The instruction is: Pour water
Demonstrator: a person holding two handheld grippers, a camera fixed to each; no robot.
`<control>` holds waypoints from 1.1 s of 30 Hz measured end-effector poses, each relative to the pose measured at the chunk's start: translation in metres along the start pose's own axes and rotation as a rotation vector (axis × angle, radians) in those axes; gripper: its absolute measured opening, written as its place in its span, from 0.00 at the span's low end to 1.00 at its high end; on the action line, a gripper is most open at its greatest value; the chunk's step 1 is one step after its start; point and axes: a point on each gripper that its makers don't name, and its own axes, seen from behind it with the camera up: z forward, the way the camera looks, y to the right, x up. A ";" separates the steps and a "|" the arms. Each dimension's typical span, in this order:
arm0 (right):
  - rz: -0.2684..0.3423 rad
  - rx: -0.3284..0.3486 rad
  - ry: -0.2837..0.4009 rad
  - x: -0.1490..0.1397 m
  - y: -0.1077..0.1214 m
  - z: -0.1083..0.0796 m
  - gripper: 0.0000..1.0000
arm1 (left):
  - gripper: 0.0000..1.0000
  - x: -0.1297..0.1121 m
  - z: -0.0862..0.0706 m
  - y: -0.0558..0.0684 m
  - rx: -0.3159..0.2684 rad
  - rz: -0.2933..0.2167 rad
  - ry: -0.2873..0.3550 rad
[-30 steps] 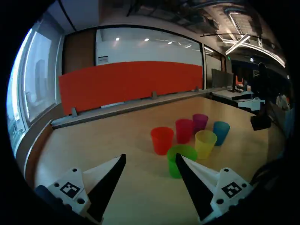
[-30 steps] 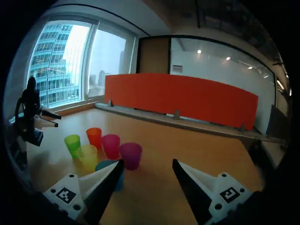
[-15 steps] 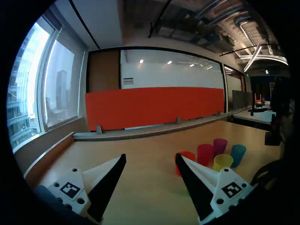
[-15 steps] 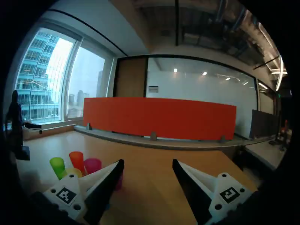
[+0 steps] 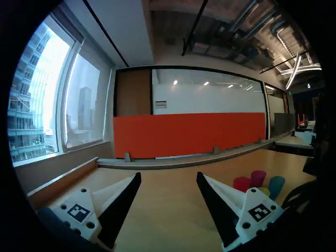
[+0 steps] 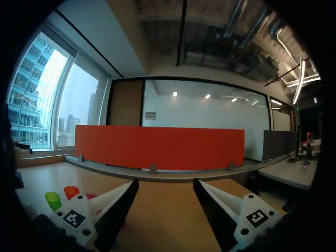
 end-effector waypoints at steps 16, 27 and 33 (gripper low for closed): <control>0.019 -0.034 0.002 -0.003 -0.004 0.001 1.00 | 0.98 0.003 0.002 -0.004 0.039 -0.025 0.027; 0.015 -0.027 0.010 0.001 -0.011 -0.001 1.00 | 0.98 -0.005 0.007 0.002 0.071 0.009 0.041; 0.018 -0.027 0.014 0.003 -0.017 -0.001 1.00 | 0.98 -0.012 0.010 0.008 0.073 0.004 0.051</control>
